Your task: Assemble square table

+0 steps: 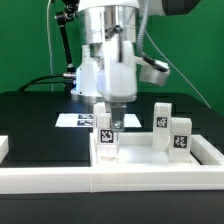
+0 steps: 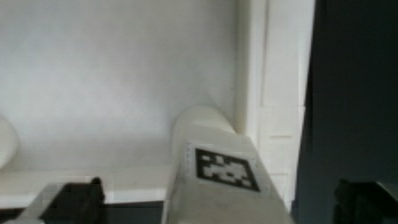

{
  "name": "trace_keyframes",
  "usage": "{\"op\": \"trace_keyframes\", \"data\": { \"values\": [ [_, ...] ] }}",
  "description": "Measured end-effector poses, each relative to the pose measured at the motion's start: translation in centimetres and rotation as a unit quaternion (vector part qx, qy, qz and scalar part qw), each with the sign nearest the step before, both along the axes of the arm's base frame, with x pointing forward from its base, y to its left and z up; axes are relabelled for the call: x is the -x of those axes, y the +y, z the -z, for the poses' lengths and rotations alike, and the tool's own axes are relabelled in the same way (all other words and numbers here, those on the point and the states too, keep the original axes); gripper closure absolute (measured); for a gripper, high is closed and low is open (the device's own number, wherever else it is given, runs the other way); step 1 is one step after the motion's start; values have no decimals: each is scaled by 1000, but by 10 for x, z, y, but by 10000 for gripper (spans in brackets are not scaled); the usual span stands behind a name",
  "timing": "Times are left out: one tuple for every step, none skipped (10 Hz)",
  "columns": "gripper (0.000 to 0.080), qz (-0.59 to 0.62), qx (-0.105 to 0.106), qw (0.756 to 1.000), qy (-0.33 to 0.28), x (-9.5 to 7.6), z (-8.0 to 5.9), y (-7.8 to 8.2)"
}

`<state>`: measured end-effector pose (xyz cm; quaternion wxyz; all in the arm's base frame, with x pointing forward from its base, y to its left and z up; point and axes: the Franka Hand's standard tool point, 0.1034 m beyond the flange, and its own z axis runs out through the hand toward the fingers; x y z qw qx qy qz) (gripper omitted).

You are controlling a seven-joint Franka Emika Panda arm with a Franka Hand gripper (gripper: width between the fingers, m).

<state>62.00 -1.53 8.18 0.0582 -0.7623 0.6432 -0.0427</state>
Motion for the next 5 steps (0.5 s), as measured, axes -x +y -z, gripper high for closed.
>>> {"op": "trace_keyframes", "data": {
  "values": [
    [151, -37, 6, 999, -1, 0, 0, -1],
    [151, -75, 11, 997, -3, 0, 0, -2],
    [150, -113, 17, 993, -4, 0, 0, -2],
    [150, -150, 23, 988, -5, 0, 0, -2],
    [150, -199, 34, 979, -4, 0, 0, -3]
  ]
}}
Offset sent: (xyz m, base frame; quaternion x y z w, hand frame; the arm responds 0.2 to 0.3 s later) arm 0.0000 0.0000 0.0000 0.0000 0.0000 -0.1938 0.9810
